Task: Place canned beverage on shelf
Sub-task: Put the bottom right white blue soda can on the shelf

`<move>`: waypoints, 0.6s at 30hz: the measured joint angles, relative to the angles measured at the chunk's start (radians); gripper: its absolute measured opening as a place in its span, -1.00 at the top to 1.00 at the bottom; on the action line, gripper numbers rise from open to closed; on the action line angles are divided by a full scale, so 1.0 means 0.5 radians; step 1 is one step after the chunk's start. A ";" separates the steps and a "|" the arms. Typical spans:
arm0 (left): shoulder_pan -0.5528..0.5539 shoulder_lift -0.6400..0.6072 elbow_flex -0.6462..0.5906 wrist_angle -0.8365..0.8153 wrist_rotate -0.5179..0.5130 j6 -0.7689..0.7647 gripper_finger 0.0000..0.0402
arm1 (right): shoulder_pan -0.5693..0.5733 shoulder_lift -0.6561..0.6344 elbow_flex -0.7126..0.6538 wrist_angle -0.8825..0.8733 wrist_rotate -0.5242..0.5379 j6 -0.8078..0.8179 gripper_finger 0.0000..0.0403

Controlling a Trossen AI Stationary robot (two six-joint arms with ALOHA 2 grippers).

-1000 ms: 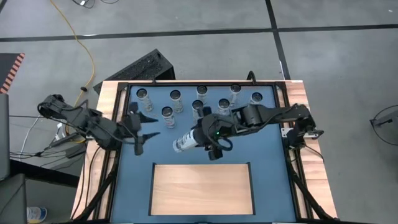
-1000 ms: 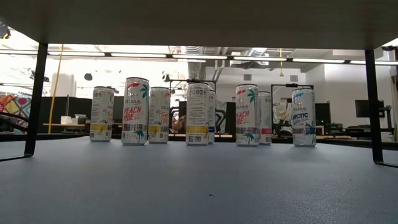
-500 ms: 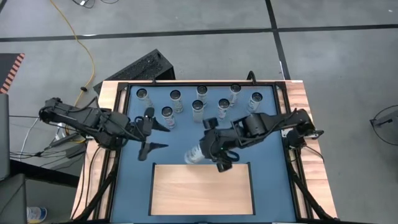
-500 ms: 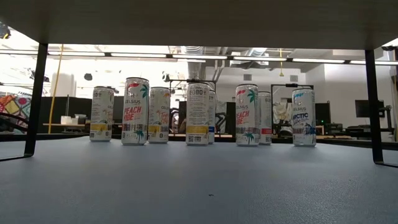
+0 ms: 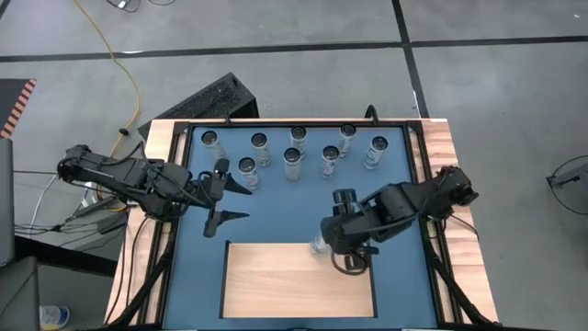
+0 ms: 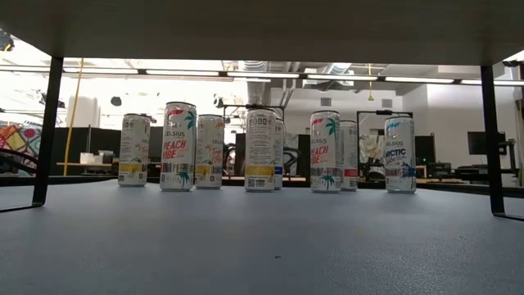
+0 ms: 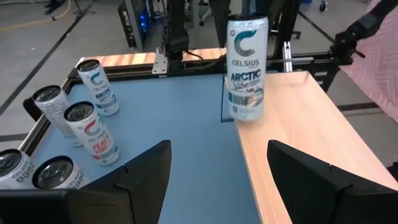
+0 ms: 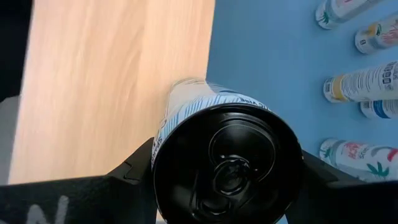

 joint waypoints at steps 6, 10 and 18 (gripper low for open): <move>0.057 0.064 0.001 0.127 0.080 -0.117 -0.26 | 0.020 -0.011 0.000 0.377 0.205 -0.418 -0.16; 0.125 0.119 0.001 0.208 0.295 -0.175 -0.26 | 0.003 -0.011 0.000 0.757 0.211 -0.901 -0.16; 0.213 0.186 0.001 0.459 0.722 -0.258 -0.26 | -0.080 -0.006 -0.001 0.985 0.208 -1.309 -0.16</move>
